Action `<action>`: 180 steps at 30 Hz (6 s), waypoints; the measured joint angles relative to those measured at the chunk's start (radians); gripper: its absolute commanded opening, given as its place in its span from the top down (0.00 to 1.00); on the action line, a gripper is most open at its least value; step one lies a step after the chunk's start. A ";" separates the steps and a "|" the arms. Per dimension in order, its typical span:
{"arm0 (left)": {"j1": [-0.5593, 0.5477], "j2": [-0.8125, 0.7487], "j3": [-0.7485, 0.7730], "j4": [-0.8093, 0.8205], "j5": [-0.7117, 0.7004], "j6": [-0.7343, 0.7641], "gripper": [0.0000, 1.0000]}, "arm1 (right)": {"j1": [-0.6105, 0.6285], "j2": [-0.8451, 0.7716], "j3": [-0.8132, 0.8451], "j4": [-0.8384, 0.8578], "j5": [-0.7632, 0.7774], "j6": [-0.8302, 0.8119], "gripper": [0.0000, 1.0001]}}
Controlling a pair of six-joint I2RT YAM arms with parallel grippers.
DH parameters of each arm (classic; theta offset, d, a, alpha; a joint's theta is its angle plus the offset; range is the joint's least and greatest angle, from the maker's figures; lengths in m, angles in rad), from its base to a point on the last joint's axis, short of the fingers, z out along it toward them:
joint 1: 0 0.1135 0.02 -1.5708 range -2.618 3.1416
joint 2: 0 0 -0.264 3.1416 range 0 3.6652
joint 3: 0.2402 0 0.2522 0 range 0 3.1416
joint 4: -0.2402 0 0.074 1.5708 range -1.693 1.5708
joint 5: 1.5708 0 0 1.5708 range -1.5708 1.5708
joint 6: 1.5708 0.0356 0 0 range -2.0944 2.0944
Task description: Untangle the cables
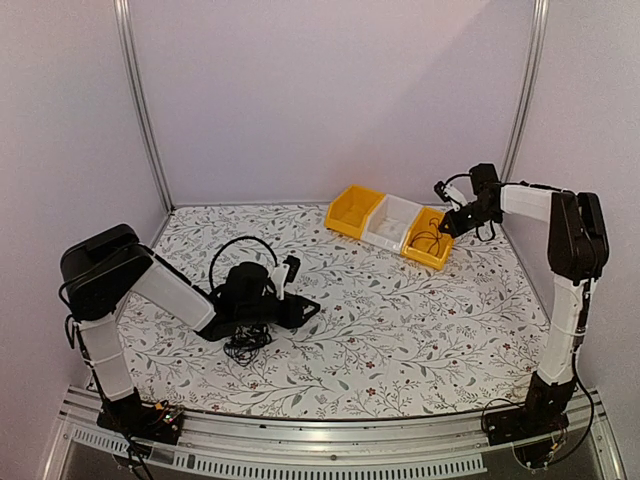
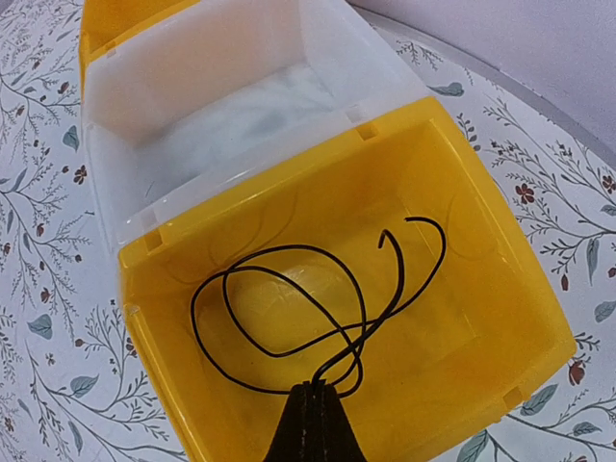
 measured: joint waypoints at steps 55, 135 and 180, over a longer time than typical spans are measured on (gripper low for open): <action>0.100 -0.500 0.094 -1.061 -0.155 -0.111 0.67 | 0.054 -0.486 -0.481 0.099 -0.410 -0.141 0.51; 0.083 -0.620 0.046 -0.708 -0.095 0.047 0.79 | 0.299 -0.416 0.048 0.212 -0.211 0.164 1.00; 0.083 -0.568 0.030 -0.584 -0.047 0.037 0.76 | -0.053 -0.380 -0.040 0.117 -0.156 0.195 1.00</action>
